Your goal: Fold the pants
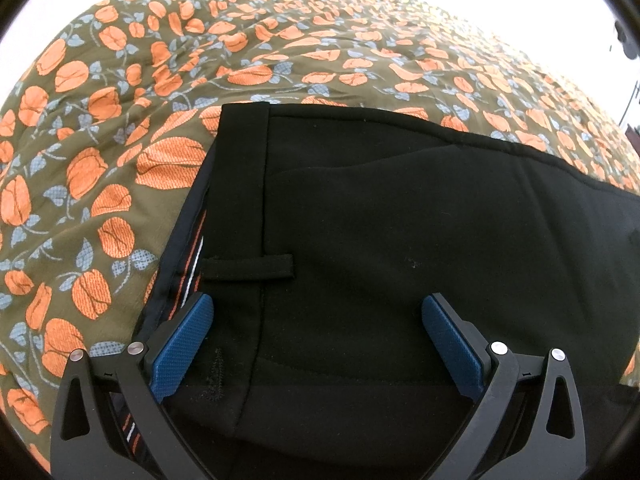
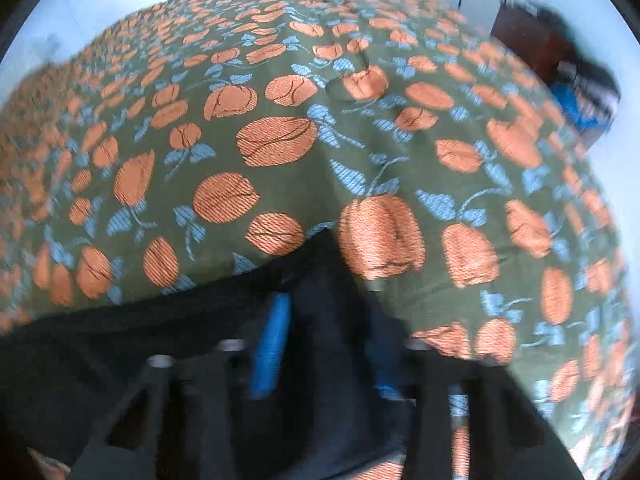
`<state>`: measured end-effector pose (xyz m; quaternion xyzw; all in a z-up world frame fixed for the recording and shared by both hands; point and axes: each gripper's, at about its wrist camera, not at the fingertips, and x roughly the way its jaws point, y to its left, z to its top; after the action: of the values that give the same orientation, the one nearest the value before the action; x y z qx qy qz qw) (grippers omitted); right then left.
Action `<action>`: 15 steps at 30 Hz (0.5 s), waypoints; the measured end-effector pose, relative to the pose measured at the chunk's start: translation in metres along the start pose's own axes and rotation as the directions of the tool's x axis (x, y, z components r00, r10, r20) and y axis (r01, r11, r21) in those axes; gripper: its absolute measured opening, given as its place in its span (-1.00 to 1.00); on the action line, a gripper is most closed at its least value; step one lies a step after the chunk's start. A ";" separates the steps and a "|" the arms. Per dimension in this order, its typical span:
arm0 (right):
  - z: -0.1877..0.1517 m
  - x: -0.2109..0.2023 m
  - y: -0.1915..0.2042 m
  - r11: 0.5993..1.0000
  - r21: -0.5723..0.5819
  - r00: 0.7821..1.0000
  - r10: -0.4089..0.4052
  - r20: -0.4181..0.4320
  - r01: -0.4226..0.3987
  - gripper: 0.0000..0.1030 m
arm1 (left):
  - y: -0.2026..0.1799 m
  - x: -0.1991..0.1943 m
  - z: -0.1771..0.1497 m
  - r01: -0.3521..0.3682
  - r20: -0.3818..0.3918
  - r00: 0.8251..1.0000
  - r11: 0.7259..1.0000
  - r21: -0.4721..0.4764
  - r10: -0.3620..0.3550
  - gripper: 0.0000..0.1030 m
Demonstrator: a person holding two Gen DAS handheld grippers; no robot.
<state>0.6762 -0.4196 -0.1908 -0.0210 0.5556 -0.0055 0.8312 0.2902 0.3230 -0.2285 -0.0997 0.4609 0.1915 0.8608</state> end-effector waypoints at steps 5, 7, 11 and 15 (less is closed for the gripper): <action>-0.027 -0.047 -0.004 1.000 -0.023 0.990 0.006 0.138 -0.003 -0.87 | 0.001 0.000 -0.001 -0.001 0.001 1.000 1.000 0.001 0.001 0.99; -0.040 -0.069 0.000 0.999 -0.040 0.983 0.032 0.183 -0.025 -0.87 | 0.001 0.000 -0.001 -0.003 0.002 1.000 1.000 0.001 0.003 0.99; -0.072 -0.107 0.010 0.996 -0.058 0.966 0.083 0.244 -0.071 -0.87 | 0.002 0.000 -0.001 -0.004 0.006 1.000 1.000 0.000 0.004 0.99; -0.112 -0.135 0.021 0.994 -0.066 0.959 0.105 0.264 -0.090 -0.87 | 0.003 0.000 -0.001 -0.003 0.012 1.000 1.000 0.001 0.003 0.99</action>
<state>0.5207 -0.3973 -0.1096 -0.0165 0.4388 0.0532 0.8969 0.2882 0.3254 -0.2288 -0.0975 0.4558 0.1935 0.8633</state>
